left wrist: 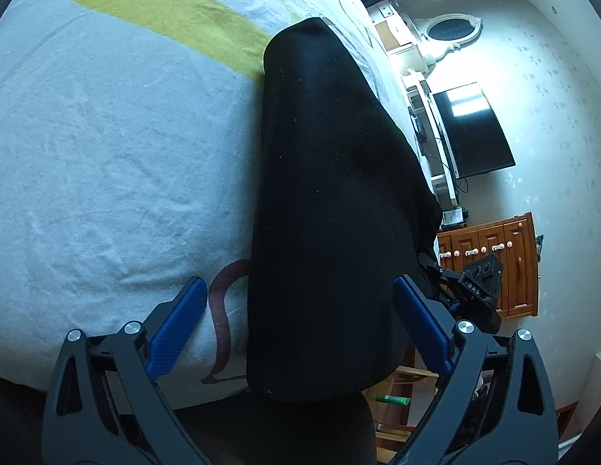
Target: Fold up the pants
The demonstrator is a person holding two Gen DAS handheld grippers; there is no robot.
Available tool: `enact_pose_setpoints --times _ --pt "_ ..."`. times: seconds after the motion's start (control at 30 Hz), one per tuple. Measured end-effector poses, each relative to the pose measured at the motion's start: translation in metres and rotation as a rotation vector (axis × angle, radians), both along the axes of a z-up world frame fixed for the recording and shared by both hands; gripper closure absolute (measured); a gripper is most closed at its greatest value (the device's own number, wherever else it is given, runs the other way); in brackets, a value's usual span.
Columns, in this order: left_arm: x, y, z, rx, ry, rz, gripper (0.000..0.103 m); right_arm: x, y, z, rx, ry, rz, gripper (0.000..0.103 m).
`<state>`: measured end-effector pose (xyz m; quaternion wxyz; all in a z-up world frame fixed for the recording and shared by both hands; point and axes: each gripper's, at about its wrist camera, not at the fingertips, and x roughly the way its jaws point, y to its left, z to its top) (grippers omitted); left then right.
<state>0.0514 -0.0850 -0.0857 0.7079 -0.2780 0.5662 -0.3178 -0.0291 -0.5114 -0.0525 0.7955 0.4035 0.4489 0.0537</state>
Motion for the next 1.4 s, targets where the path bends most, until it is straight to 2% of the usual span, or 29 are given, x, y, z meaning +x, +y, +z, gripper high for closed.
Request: enact_pose_setpoints --times 0.07,0.13,0.17,0.2,0.23,0.37,0.43,0.5,0.6,0.7,0.73,0.77,0.8,0.87,0.9,1.03,1.13,1.3,1.4 --pt "0.0 0.001 0.002 -0.004 0.001 0.001 0.006 -0.003 -0.008 0.001 0.011 -0.003 -0.009 0.084" --pt "-0.001 0.005 0.003 -0.034 0.013 0.014 0.006 -0.01 -0.019 0.005 0.025 -0.008 -0.043 0.074" --pt "-0.002 0.01 0.003 -0.061 0.025 0.019 0.006 -0.014 -0.026 0.005 0.019 0.004 -0.07 0.047" --pt "-0.001 0.013 0.002 -0.082 0.036 0.024 0.006 -0.02 -0.033 0.004 0.008 0.011 -0.1 0.025" --pt "-0.001 0.015 0.001 -0.094 0.044 0.028 0.006 -0.026 -0.039 0.003 0.025 -0.006 -0.116 0.025" --pt "-0.001 0.017 -0.003 -0.102 0.042 0.037 0.006 -0.039 -0.044 -0.027 0.232 -0.031 -0.105 0.025" --pt "-0.002 0.014 -0.001 -0.097 0.032 0.036 0.004 -0.038 -0.034 -0.036 0.278 -0.037 -0.078 0.025" --pt "-0.003 0.007 0.001 -0.087 0.023 0.029 0.003 -0.036 -0.027 -0.036 0.304 -0.059 -0.048 0.02" --pt "-0.006 -0.003 0.002 -0.111 0.03 0.021 0.003 -0.025 -0.01 -0.039 0.352 -0.053 0.027 0.019" --pt "-0.005 -0.01 0.0 -0.127 0.036 0.029 0.003 -0.019 0.001 -0.037 0.282 -0.048 0.036 0.021" --pt "-0.005 -0.011 -0.001 -0.128 0.03 0.033 0.003 -0.019 0.001 -0.037 0.279 -0.043 0.029 0.024" --pt "-0.004 -0.011 -0.002 -0.122 0.031 0.04 0.004 -0.017 0.0 -0.036 0.262 -0.028 0.026 0.039" --pt "-0.004 -0.012 -0.003 -0.109 0.039 0.048 0.008 -0.018 -0.004 -0.037 0.237 -0.016 0.028 0.052" --pt "-0.002 -0.013 -0.004 -0.043 0.05 0.059 0.031 -0.023 -0.007 -0.041 0.253 -0.027 0.023 0.057" --pt "-0.001 -0.015 -0.006 -0.009 0.059 0.051 0.042 -0.025 -0.009 -0.043 0.257 -0.028 0.017 0.057" --pt "0.003 -0.011 -0.011 -0.035 0.123 0.06 0.062 -0.022 -0.005 -0.037 0.236 -0.032 0.018 0.059" --pt "0.003 -0.008 -0.006 -0.042 0.117 0.07 0.073 -0.02 -0.002 -0.03 0.246 -0.046 0.024 0.06" --pt "0.0 0.0 0.013 0.004 0.051 0.071 0.077 -0.014 0.013 -0.021 0.254 -0.06 0.05 0.06" --pt "0.001 0.024 0.019 0.016 0.053 0.095 0.077 -0.001 0.03 -0.02 0.252 -0.053 0.102 0.06"
